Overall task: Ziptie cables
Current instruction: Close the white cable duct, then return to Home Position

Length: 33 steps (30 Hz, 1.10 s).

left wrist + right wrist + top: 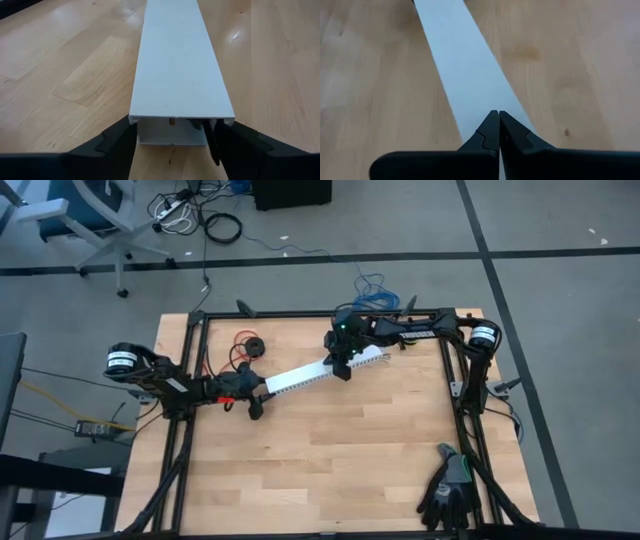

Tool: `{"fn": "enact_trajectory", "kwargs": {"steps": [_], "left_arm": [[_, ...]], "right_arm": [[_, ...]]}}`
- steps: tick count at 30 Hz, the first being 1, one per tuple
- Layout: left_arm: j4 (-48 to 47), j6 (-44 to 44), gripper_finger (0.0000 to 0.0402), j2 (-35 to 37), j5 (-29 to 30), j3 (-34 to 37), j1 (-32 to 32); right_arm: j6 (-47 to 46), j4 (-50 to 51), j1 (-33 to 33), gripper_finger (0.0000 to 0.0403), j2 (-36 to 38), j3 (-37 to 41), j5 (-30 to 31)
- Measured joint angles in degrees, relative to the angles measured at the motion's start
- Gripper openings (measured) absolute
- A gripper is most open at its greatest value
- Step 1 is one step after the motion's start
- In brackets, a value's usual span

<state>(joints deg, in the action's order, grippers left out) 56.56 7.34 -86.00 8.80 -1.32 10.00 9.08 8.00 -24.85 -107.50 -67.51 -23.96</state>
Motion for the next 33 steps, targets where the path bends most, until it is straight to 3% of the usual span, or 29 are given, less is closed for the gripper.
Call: {"fn": "enact_trajectory", "kwargs": {"steps": [7, 17, 22, 33], "left_arm": [[-0.2, -2.1, 0.0286, 0.0, -0.1, 0.2, 0.0], [0.0, -1.7, 0.0287, 0.8, -0.2, 1.0, 0.0], [-0.1, -0.9, 0.0287, 2.5, -3.8, 1.0, 0.0], [-6.4, -1.3, 0.0287, 14.5, -3.1, 1.0, 0.1]], "right_arm": [[0.1, 0.8, 0.1, 0.0, 0.2, -0.1, -0.1], [-0.2, 1.1, 0.1, 0.0, 0.3, -0.3, -0.6], [-0.3, 2.1, -0.5, 0.0, 0.4, -0.3, -0.9], [0.9, 4.6, -1.2, 0.0, 4.5, -0.4, -1.2]]}}
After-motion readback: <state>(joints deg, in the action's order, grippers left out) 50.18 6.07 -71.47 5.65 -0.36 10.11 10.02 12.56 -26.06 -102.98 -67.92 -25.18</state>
